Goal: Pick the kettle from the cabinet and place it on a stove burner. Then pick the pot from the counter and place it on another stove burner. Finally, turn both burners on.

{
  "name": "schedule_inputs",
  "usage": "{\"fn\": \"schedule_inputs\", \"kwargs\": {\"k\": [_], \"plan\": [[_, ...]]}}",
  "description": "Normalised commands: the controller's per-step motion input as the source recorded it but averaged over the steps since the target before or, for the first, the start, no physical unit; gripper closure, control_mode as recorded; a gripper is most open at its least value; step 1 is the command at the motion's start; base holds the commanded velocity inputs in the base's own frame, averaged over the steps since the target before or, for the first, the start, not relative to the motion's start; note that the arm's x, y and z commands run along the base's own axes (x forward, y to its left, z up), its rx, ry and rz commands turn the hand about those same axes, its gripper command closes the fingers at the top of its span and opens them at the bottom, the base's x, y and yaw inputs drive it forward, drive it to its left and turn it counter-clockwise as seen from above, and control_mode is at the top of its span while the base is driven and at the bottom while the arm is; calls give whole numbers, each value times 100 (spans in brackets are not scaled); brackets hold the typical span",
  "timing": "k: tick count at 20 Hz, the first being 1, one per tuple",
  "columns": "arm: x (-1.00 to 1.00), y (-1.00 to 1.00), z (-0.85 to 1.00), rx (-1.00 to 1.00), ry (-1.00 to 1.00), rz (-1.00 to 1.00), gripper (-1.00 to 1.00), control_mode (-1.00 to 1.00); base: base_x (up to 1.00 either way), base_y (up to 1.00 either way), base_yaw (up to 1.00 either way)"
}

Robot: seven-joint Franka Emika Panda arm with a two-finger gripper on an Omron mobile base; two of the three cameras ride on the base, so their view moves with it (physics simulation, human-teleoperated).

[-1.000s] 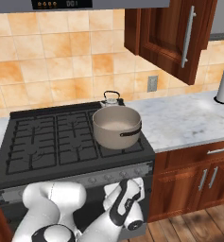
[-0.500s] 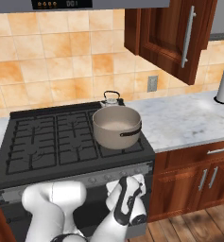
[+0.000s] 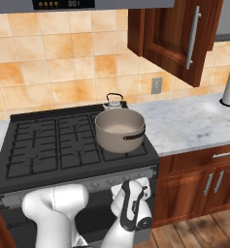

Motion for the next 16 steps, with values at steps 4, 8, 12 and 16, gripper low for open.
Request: {"fn": "schedule_inputs", "kwargs": {"k": [4,8,12,16], "plan": [[5,-7,-14,0,0,0,-100,-100,0,0,0],[4,0,-13,0,0,0,-100,-100,0,0,0],[2,0,-12,0,0,0,-100,-100,0,0,0],[3,0,-5,0,0,0,-100,-100,0,0,0]]}}
